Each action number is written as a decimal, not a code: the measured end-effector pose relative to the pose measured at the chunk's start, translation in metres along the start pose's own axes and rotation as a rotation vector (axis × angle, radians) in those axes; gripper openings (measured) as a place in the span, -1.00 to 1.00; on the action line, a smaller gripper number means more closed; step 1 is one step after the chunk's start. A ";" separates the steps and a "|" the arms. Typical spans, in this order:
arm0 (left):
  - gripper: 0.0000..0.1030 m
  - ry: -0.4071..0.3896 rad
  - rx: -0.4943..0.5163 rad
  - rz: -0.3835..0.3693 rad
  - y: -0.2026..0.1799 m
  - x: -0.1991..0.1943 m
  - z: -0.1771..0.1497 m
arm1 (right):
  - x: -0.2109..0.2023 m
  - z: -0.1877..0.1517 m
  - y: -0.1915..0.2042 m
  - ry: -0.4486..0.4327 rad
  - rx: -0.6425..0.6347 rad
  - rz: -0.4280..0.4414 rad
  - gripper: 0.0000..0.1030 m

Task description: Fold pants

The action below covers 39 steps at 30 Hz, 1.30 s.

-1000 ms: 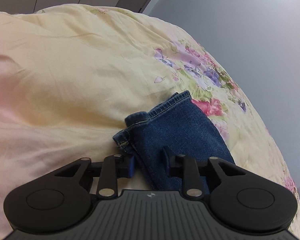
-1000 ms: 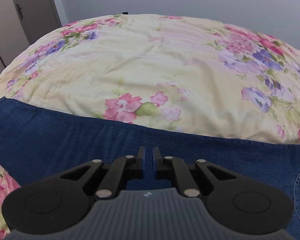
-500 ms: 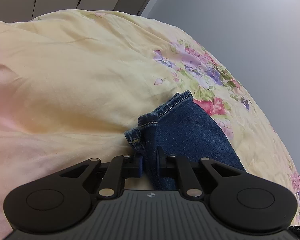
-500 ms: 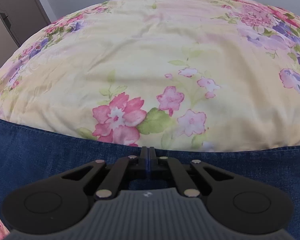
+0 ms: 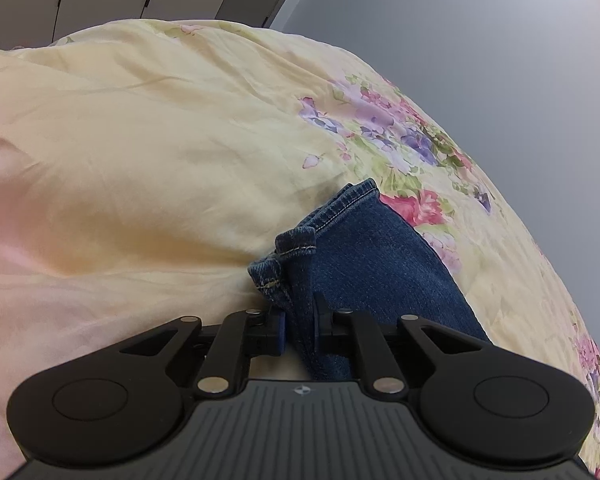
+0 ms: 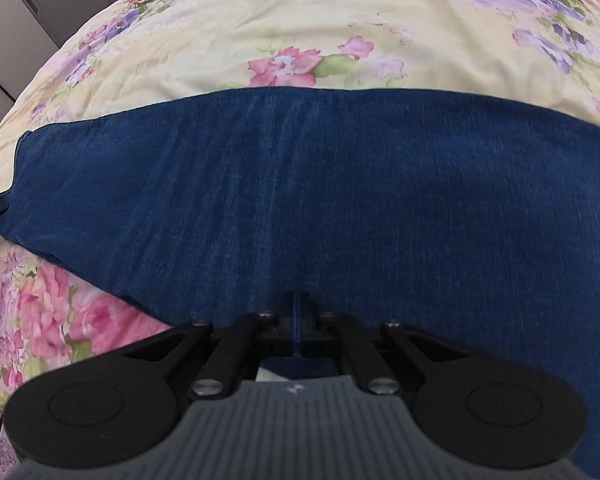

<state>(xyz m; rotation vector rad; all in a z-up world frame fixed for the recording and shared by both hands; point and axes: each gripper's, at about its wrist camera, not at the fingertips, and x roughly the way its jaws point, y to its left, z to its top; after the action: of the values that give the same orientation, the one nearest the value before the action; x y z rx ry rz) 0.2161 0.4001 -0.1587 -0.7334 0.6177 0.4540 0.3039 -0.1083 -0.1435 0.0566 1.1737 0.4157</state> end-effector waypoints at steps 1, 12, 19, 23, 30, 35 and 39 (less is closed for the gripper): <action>-0.76 0.001 0.004 -0.001 0.000 0.000 0.000 | -0.001 -0.005 0.000 -0.006 0.002 0.000 -1.00; -0.89 -0.068 0.088 -0.033 -0.048 -0.047 0.022 | 0.014 -0.005 -0.003 0.016 0.049 0.001 -1.00; -0.90 -0.196 0.275 -0.107 -0.154 -0.130 0.038 | -0.056 -0.021 -0.024 -0.090 0.040 0.026 -1.00; -0.90 -0.279 0.403 -0.127 -0.233 -0.180 0.032 | -0.098 -0.032 -0.059 -0.139 0.086 0.029 -1.00; -0.90 -0.365 0.617 -0.173 -0.370 -0.244 -0.015 | -0.159 -0.058 -0.114 -0.235 0.112 0.031 -1.00; -0.90 -0.366 0.745 -0.226 -0.465 -0.260 -0.074 | -0.198 -0.067 -0.157 -0.280 0.116 0.025 -1.00; -0.90 -0.345 0.870 -0.259 -0.529 -0.243 -0.139 | -0.220 -0.069 -0.194 -0.320 0.148 0.004 -1.00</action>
<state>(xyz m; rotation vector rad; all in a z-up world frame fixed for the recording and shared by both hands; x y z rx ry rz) 0.2950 -0.0925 0.1726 0.1013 0.3309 0.0383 0.2267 -0.3747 -0.0269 0.2452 0.8865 0.3090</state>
